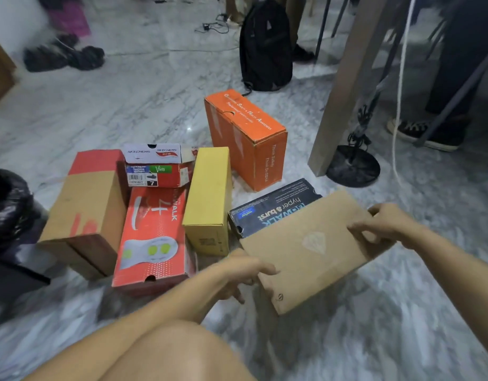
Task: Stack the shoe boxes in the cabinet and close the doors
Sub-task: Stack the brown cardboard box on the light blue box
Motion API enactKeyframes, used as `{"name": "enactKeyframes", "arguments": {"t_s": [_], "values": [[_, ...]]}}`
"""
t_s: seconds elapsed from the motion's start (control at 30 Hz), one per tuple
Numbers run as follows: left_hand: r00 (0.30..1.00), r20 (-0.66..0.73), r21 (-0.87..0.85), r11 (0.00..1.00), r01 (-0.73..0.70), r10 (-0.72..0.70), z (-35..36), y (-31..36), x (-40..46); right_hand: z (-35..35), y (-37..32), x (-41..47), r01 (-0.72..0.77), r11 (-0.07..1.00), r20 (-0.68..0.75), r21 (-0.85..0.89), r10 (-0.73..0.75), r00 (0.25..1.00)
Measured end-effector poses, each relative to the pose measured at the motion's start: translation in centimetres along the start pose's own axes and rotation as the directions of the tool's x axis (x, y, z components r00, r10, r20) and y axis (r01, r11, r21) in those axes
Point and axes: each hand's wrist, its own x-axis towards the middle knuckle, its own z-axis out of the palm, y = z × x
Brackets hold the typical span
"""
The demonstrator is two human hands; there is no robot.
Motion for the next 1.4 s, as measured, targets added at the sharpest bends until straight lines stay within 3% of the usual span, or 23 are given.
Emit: {"name": "enactKeyframes", "arguments": {"t_s": [0.13, 0.27, 0.5, 0.63, 0.73, 0.87, 0.97, 1.4], "values": [[0.991, -0.034, -0.03, 0.991, -0.127, 0.126, -2.3, 2.5, -3.5, -3.6, -2.7, -2.3, 0.146, 0.986, -0.19, 0.074, -0.13, 0.973], [0.936, -0.261, -0.097, 0.959, -0.267, 0.235, -5.4, 5.3, -6.8, -5.8, -5.6, -4.6, 0.303, 0.941, -0.351, 0.149, -0.236, 0.906], [0.738, -0.469, -0.134, 0.787, -0.602, 0.485, -11.3, 7.4, -15.4, -8.6, -12.1, -9.6, 0.57, 0.784, -0.447, 0.246, -0.43, 0.785], [0.614, -0.48, 0.044, 0.716, -0.697, 0.627, -14.1, 6.8, -21.4, -9.2, -15.9, -13.4, 0.672, 0.655, -0.435, 0.346, -0.522, 0.733], [0.524, -0.545, 0.159, 0.694, -0.703, 0.655, -15.6, 5.6, -25.5, -9.5, -19.0, -16.7, 0.757, 0.54, -0.446, 0.369, -0.612, 0.653], [0.325, -0.7, 0.269, 0.657, -0.704, 0.636, -17.1, 3.7, -30.2, -9.5, -22.9, -20.8, 0.844, 0.431, -0.503, 0.319, -0.678, 0.536], [0.218, -0.793, 0.26, 0.64, -0.724, 0.569, -18.2, 1.6, -34.0, -9.4, -25.5, -23.8, 0.888, 0.358, -0.534, 0.287, -0.71, 0.459], [-0.124, -0.954, 0.29, 0.727, -0.623, 0.274, -24.0, -9.3, -53.5, -4.8, -38.3, -37.3, 0.921, -0.058, -0.444, 0.385, -0.887, 0.13]]}}
